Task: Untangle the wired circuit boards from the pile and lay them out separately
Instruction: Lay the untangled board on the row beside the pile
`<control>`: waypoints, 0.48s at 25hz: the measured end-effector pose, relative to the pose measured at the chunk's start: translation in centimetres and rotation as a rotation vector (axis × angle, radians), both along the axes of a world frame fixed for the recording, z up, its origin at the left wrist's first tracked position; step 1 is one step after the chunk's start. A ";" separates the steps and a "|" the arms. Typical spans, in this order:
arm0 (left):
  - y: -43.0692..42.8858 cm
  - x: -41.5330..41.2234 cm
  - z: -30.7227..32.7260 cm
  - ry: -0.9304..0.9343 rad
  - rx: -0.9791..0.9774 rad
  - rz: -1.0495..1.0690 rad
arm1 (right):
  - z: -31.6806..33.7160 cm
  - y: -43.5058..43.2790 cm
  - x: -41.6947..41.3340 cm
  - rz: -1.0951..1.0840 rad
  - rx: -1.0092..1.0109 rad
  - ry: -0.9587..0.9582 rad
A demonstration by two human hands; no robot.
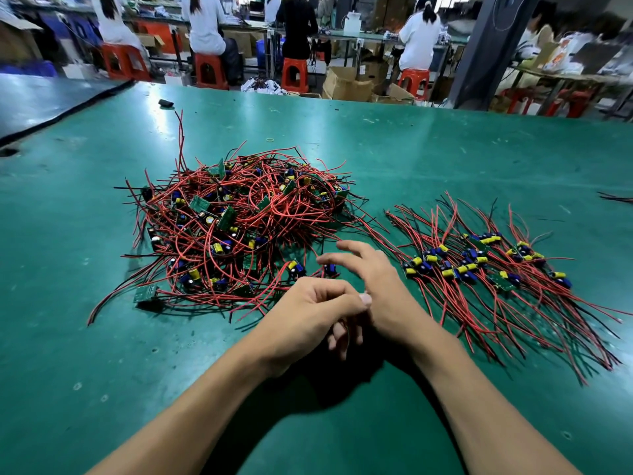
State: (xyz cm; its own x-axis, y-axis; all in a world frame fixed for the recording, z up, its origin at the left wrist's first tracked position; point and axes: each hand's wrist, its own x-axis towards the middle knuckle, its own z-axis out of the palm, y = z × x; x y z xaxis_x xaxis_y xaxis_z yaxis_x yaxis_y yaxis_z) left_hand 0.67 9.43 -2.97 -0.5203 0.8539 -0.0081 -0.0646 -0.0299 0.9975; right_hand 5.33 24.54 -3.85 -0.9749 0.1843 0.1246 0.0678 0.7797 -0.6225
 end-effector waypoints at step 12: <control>0.0 -1.5 -0.2 -0.215 0.012 0.449 | 1.1 1.7 0.1 -0.366 -0.863 0.579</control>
